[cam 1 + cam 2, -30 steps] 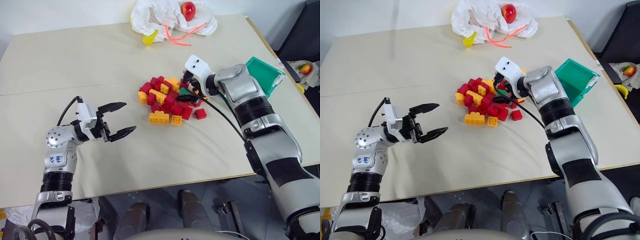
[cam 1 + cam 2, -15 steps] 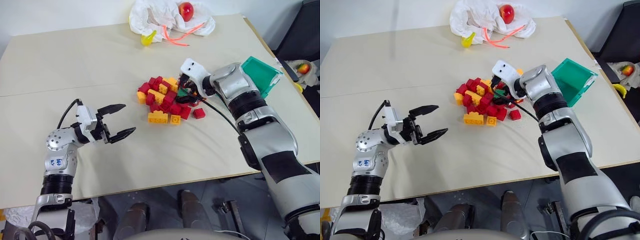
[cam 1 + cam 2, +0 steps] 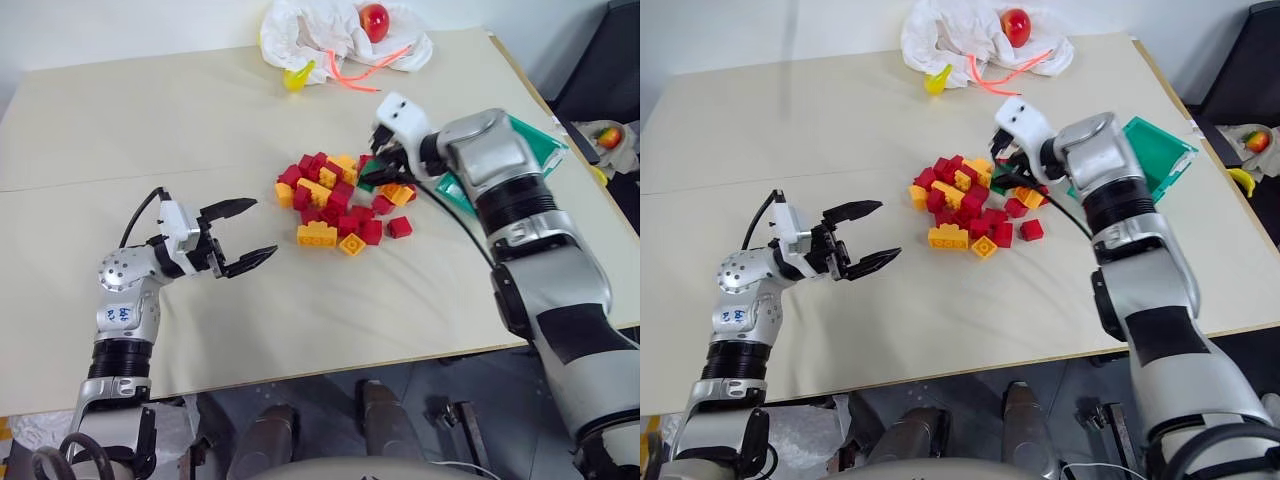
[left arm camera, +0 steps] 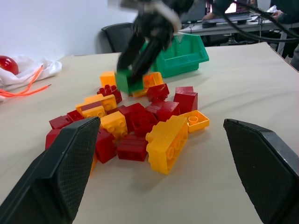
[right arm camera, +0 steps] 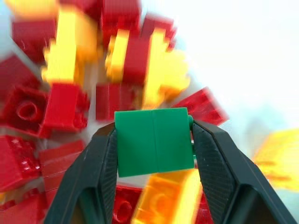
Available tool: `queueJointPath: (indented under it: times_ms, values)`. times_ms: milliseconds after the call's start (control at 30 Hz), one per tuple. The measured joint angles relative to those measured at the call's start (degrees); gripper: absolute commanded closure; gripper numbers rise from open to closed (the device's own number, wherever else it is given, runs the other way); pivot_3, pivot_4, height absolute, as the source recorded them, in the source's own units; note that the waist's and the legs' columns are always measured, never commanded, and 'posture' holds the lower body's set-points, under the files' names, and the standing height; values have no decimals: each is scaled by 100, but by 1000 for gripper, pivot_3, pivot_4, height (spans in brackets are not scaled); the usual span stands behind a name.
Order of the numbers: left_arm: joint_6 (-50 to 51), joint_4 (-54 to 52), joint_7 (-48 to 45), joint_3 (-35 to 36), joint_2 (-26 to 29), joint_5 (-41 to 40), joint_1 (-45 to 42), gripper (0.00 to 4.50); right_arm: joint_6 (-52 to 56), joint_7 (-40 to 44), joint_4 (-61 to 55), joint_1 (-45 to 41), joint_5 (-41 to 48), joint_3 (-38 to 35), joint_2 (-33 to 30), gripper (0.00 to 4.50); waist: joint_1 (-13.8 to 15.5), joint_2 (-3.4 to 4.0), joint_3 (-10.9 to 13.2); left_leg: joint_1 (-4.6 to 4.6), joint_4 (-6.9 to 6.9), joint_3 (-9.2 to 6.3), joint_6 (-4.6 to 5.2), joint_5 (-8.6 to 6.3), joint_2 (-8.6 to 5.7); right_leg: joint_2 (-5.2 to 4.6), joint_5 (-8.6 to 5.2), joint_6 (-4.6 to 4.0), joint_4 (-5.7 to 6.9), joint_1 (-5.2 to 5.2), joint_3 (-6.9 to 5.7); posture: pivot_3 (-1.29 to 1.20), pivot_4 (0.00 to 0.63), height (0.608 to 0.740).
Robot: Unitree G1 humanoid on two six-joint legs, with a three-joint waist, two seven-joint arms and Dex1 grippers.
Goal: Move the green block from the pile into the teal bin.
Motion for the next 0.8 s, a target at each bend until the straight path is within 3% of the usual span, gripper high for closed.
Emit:
queueJointPath:
  times_ms: [233, 500, 800]
  values:
    - [498, 28, 64, -354, -146, 85, -445, 0, 389, -210, -1877, 991, 333, -594, -831, 2522, 51, -1, 0, -8, 4, 0, 0, 0, -4, -4, 2, 3, 0, -2, 0, 0, 150, 740]
    - [962, 230, 261, -685, -425, 321, -1238, 0, 642, -619, -2347, 1280, 203, -1021, -2376, 2522, 183, 0, 1, -17, 4, 10, 1, 0, -3, -2, 3, 6, -5, -12, 2, 0, 150, 740]
    - [887, 754, -9, -824, -556, 502, -1761, 0, 492, -1308, -1662, 1391, -72, -860, -2308, 2522, 154, 0, 1, -9, 1, 53, 3, -1, 8, -1, 10, 16, -7, -16, 10, 0, 150, 740]
